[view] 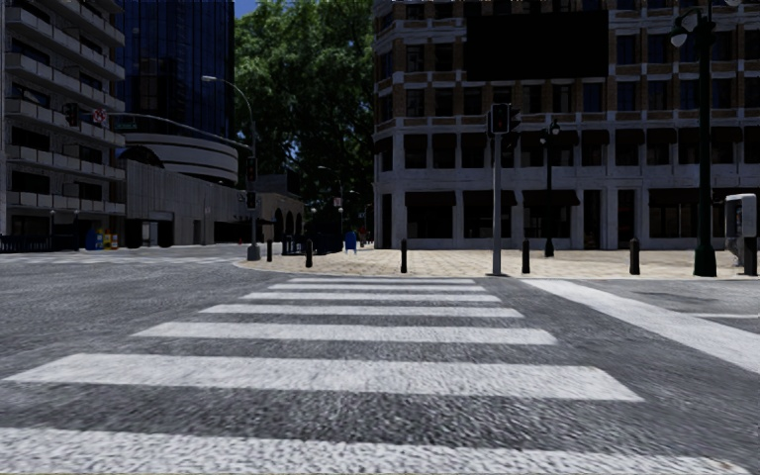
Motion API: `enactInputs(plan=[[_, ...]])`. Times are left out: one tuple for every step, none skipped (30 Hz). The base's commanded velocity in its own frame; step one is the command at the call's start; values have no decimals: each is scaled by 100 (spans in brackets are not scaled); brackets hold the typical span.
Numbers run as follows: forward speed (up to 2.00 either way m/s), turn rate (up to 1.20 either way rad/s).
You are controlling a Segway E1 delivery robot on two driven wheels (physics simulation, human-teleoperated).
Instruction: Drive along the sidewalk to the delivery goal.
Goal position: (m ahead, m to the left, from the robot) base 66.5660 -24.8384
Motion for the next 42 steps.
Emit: enactInputs(plan=[[200, 0], [200, 0], [200, 8], [200, 16], [200, 16], [200, 19], [200, 21], [200, 22], [200, 25], [200, 27], [200, 27], [200, 30], [200, 32], [200, 35], [200, 36], [200, 36], [200, 38], [200, 39], [200, 39], [200, 39], [200, 39], [200, 39], [200, 39], [200, 39], [200, 39], [200, 39], [200, 39], [200, 39], [200, 39], [200, 39], [200, 39], [200, 39], [200, 35], [200, 17], [200, 0], [200, 0], [200, 0], [200, 0], [200, 0], [200, 0], [200, 0], [200, 0]])
